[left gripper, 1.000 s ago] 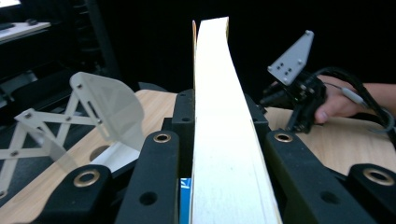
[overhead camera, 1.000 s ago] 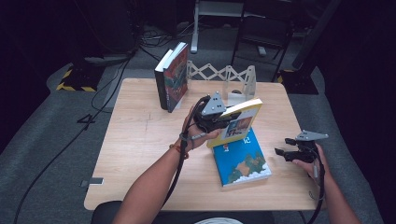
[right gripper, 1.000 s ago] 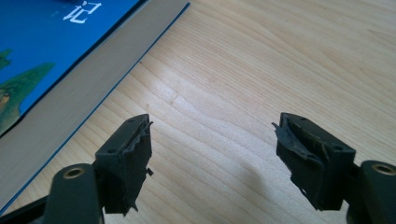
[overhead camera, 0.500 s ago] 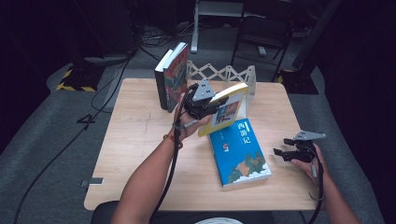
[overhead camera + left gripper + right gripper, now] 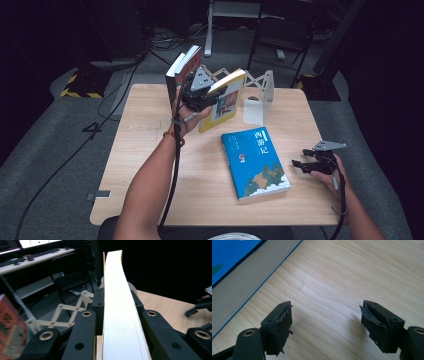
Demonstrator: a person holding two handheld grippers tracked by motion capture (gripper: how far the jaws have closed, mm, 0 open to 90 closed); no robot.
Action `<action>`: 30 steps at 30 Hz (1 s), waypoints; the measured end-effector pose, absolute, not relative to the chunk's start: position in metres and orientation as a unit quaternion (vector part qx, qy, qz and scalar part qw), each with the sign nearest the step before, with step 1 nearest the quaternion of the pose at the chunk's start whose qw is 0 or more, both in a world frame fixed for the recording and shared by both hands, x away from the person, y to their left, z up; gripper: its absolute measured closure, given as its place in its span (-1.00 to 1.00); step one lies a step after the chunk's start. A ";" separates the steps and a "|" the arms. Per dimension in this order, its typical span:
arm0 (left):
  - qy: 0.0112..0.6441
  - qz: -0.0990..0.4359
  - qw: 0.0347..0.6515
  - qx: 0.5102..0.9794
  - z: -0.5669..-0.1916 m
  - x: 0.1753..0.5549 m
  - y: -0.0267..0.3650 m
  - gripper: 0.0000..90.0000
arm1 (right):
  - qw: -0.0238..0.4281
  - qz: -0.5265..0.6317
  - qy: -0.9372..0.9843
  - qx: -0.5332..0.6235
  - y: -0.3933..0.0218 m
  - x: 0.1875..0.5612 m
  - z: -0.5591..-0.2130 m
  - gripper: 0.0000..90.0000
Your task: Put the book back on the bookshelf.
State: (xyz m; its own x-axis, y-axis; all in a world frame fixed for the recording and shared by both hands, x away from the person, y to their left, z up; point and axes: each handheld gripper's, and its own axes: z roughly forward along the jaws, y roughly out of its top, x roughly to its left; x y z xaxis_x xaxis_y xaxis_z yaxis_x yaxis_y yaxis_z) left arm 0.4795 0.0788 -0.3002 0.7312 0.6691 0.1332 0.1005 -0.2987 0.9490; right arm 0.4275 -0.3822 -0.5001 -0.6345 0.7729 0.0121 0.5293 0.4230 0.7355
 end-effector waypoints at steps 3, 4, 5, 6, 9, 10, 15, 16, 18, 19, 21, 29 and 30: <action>0.265 0.277 0.528 0.757 -0.296 0.486 0.086 0.65 | 0.167 0.364 0.827 0.394 -0.382 0.428 -0.500 -0.44; 0.269 0.283 0.523 0.758 -0.295 0.488 0.089 0.65 | 0.164 0.364 0.828 0.395 -0.381 0.428 -0.501 -0.45; 0.273 0.286 0.521 0.756 -0.294 0.490 0.091 0.65 | 0.164 0.363 0.829 0.392 -0.380 0.428 -0.501 -0.46; 0.278 0.291 0.520 0.754 -0.294 0.492 0.093 0.65 | 0.165 0.362 0.830 0.391 -0.380 0.427 -0.501 -0.46; 0.292 0.303 0.514 0.747 -0.293 0.497 0.099 0.65 | 0.167 0.359 0.832 0.389 -0.378 0.427 -0.501 -0.46; 0.296 0.307 0.513 0.745 -0.294 0.499 0.101 0.65 | 0.169 0.361 0.831 0.388 -0.378 0.427 -0.502 -0.44; 0.312 0.317 0.503 0.741 -0.295 0.503 0.108 0.65 | 0.170 0.363 0.833 0.382 -0.377 0.425 -0.502 -0.44; 0.317 0.320 0.499 0.740 -0.295 0.504 0.109 0.65 | 0.170 0.363 0.833 0.382 -0.377 0.425 -0.502 -0.44; 0.326 0.327 0.497 0.734 -0.294 0.504 0.114 0.65 | 0.170 0.363 0.833 0.382 -0.377 0.425 -0.502 -0.44; 0.326 0.327 0.497 0.734 -0.294 0.504 0.114 0.65 | 0.169 0.362 0.833 0.382 -0.377 0.425 -0.502 -0.44; 0.335 0.328 0.505 0.725 -0.291 0.502 0.122 0.65 | 0.170 0.363 0.832 0.383 -0.377 0.425 -0.502 -0.45; 0.358 0.348 0.496 0.711 -0.286 0.500 0.133 0.65 | 0.170 0.364 0.832 0.383 -0.377 0.425 -0.502 -0.45; 0.363 0.351 0.496 0.707 -0.286 0.500 0.134 0.65 | 0.170 0.364 0.831 0.384 -0.376 0.425 -0.503 -0.45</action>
